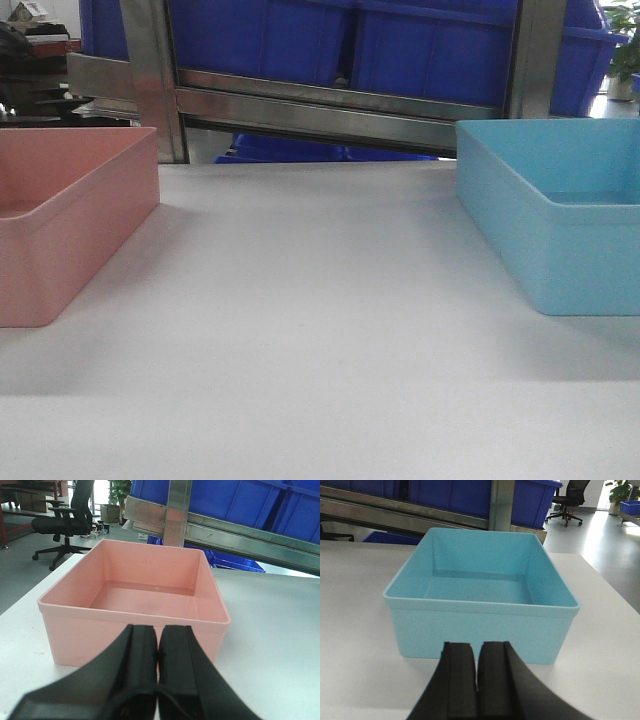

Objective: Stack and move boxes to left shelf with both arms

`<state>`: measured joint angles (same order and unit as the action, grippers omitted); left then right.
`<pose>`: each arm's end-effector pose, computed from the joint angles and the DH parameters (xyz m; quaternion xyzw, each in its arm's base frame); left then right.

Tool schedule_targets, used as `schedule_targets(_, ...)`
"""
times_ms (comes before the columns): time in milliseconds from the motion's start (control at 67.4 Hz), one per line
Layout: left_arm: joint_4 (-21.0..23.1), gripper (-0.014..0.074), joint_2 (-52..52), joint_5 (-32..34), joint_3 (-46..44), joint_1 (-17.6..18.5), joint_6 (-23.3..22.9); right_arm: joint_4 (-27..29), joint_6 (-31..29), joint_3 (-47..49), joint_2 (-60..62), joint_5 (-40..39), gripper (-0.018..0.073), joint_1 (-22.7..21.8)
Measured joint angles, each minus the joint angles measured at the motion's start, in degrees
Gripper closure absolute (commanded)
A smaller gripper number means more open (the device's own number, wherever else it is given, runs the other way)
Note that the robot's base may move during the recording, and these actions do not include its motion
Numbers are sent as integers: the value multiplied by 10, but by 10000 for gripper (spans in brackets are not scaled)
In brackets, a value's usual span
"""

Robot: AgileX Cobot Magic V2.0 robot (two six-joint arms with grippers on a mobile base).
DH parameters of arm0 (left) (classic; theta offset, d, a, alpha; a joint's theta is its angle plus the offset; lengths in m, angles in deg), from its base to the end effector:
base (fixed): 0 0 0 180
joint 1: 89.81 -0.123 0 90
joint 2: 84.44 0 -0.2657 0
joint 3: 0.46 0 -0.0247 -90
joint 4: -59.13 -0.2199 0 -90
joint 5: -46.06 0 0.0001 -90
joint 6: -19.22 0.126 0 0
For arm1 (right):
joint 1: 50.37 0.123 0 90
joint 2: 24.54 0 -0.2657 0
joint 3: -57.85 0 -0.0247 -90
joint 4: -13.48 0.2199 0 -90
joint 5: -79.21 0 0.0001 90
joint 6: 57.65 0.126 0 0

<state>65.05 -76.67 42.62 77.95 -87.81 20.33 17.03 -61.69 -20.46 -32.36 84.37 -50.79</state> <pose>0.0804 -0.0036 0.1990 -0.0150 0.7045 -0.0443 0.7082 0.0805 0.0001 0.1957 -0.0025 0.7150 -0.0036 0.6992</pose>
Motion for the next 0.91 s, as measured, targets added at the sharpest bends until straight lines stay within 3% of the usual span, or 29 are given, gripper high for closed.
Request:
schedule_targets(416,5,599,0,8,1,0,0,0,0,0,0,0,524,0)
schedule_targets(579,5,598,0,126,1,0,0,0,0,0,0,0,524,0)
schedule_targets(638,6,598,0,142,-6,0,0,0,0,0,0,0,524,0)
schedule_targets(905,-37,595,152,-43,-249,0,0,0,0,0,0,0,524,0)
